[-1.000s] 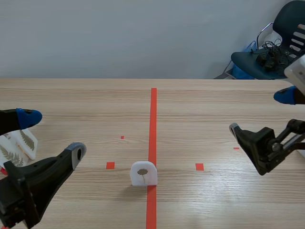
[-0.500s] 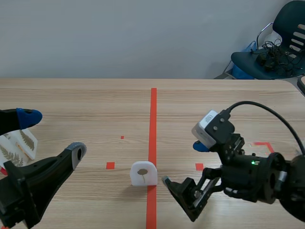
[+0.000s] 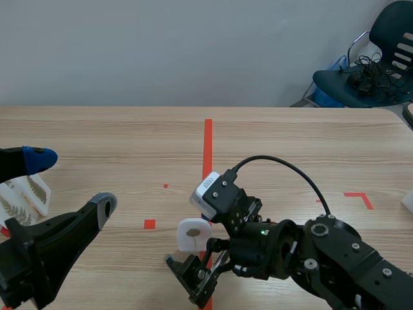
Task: Do the leaf sorting experiment
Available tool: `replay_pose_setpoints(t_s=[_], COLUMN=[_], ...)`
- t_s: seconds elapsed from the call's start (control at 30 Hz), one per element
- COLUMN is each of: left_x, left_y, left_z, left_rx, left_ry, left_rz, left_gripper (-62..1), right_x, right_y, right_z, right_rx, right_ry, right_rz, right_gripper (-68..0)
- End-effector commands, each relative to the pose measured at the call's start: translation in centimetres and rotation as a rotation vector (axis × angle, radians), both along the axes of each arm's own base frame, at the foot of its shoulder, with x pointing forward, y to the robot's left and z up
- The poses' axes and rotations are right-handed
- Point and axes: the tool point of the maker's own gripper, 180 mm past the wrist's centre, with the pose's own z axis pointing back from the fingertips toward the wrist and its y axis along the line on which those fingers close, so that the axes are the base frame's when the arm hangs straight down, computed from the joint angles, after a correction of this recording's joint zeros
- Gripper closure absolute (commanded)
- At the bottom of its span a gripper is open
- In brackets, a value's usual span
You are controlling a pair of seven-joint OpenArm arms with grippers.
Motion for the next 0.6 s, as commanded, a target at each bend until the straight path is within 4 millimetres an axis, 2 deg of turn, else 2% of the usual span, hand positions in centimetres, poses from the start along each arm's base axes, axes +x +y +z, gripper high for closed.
replay_pose_setpoints(t_s=[0.0,0.23,0.3,0.43,0.57], left_x=[0.2,0.2,0.2,0.2,0.2], left_y=[-0.1,-0.1,-0.1,-0.1,-0.1], left_z=[0.9,0.9,0.9,0.9,0.9], left_rx=[-0.022,-0.022,-0.022,-0.022,-0.022], left_ry=[-0.028,-0.028,-0.028,-0.028,-0.028], left_rz=[0.003,0.003,0.003,0.003,0.003], left_gripper=[-62.3,-62.3,-62.3,-62.3,-62.3], right_x=[0.6,0.5,0.5,0.6,1.9], right_y=[0.4,0.5,0.4,-0.1,-1.2], right_z=[1.2,1.2,1.1,0.6,1.4], right_rx=[0.024,0.023,0.018,-0.014,-0.003], right_ry=[-0.033,-0.033,-0.031,-0.014,-0.018], right_rz=[0.007,0.007,0.007,0.0,-0.054], right_gripper=[-50.9,-19.2,-12.1,-8.0,-8.0])
